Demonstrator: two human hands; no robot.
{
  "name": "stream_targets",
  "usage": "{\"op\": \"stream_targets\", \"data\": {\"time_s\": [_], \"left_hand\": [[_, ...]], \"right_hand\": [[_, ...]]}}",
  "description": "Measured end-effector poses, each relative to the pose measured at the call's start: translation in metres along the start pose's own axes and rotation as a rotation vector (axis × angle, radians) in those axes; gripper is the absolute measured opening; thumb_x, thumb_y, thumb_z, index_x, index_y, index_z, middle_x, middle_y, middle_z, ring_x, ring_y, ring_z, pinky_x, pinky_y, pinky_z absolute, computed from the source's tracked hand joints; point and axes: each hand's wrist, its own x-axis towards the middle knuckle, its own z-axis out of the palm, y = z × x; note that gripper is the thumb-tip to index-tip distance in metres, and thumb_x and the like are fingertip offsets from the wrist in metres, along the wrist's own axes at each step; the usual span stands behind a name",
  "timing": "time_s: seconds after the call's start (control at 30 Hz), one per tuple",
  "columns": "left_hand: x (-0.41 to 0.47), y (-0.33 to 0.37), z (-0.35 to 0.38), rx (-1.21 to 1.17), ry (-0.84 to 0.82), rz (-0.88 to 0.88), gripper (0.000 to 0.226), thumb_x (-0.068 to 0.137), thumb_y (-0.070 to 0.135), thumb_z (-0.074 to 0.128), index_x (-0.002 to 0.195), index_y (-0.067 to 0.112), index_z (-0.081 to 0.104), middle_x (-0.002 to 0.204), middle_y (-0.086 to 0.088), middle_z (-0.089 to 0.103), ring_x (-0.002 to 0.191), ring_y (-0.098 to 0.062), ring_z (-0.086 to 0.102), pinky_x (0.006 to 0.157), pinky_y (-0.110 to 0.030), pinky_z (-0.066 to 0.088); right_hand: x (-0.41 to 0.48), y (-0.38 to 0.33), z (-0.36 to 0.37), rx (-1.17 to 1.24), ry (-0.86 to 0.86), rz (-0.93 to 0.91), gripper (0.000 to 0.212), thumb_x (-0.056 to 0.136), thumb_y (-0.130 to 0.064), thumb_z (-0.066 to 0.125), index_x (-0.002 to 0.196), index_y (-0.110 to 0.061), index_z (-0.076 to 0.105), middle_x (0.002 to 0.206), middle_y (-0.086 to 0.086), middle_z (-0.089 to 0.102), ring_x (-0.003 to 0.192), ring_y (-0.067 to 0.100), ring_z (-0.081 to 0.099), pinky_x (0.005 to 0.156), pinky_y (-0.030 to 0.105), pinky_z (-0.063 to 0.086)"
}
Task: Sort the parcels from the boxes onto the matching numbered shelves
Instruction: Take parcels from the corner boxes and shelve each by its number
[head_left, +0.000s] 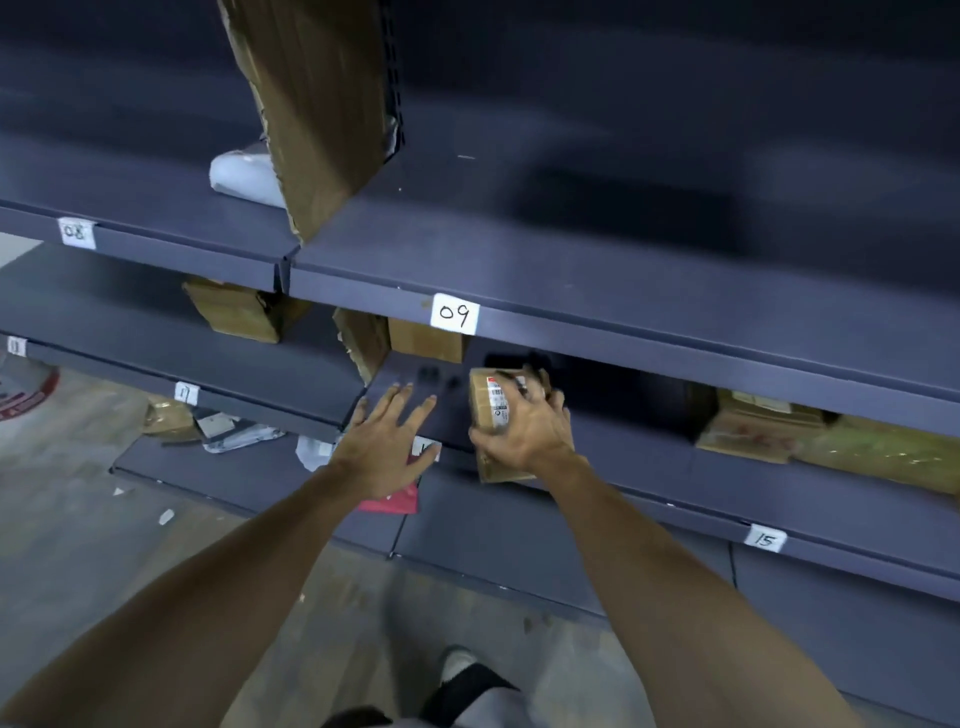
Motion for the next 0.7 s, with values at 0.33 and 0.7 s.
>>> {"op": "stream_targets", "data": {"time_s": [0.33, 0.7], "left_hand": [[0.05, -0.037, 0.043, -0.042, 0.037, 0.13, 0.09, 0.084, 0.068, 0.009, 0.156, 0.019, 0.029, 0.162, -0.016, 0.025, 0.152, -0.032, 0.016, 0.119, -0.056, 0.015], [0.064, -0.053, 0.061, 0.023, -0.112, 0.266, 0.101, 0.073, 0.072, -0.006, 0.16, 0.024, 0.013, 0.166, -0.01, 0.009, 0.154, -0.027, 0.003, 0.121, -0.051, 0.007]], "right_hand": [[0.055, -0.013, 0.032, -0.013, 0.087, 0.198, 0.082, 0.08, -0.075, 0.058, 0.139, -0.018, 0.05, 0.143, 0.019, 0.046, 0.135, 0.044, 0.035, 0.114, 0.05, 0.031], [0.011, -0.002, 0.083, -0.14, 0.433, 0.084, 0.071, 0.085, -0.067, 0.056, 0.138, -0.019, 0.051, 0.14, 0.02, 0.046, 0.134, 0.045, 0.039, 0.097, 0.056, 0.044]]}}
